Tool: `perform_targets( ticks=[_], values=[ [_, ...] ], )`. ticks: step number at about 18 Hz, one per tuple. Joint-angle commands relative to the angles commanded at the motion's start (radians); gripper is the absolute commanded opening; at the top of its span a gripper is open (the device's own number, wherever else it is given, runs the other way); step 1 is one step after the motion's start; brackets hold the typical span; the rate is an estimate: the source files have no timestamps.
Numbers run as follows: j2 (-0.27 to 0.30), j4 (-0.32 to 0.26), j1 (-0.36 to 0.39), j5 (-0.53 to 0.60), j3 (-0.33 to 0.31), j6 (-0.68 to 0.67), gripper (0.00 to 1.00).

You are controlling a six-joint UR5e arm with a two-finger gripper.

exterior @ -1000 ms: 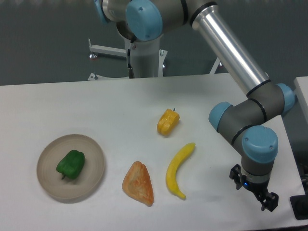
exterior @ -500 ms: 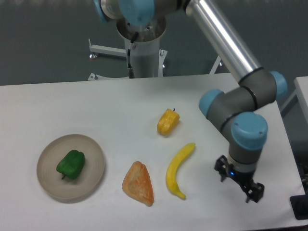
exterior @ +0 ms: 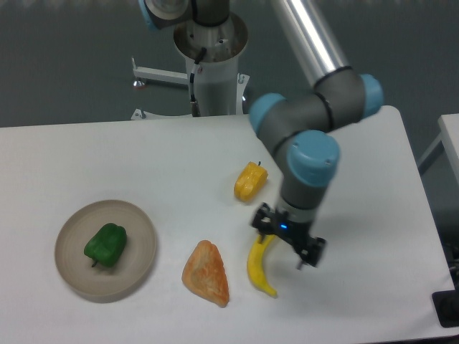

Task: Pick up the green pepper from the plate
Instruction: 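Move the open gripper across the table to above the green pepper on the plate, then lower the gripper onto the green pepper and close on it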

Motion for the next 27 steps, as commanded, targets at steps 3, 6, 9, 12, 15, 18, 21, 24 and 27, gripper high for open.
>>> perform_targets(
  ticks=[3,6,9,12,15,18,21,24,27],
  values=[
    [0.026,0.047,-0.075,0.0,-0.065,-0.181,1.0],
    [0.059,0.15,-0.15,0.0,-0.151,-0.327,1.0],
    [0.06,0.221,-0.215,0.0,-0.195,-0.411,1.0],
    [0.049,0.229,-0.265,0.001,-0.197,-0.473,1.0],
    [0.034,0.253,-0.308,0.0,-0.195,-0.502,1.0],
    [0.014,0.268,-0.33,0.001,-0.194,-0.502,1.0],
    [-0.007,0.288,-0.345,0.001,-0.188,-0.504,1.0],
    [-0.03,0.293,-0.359,0.003,-0.168,-0.52,1.0],
    [-0.047,0.295,-0.368,0.006,-0.158,-0.522,1.0]
  ],
)
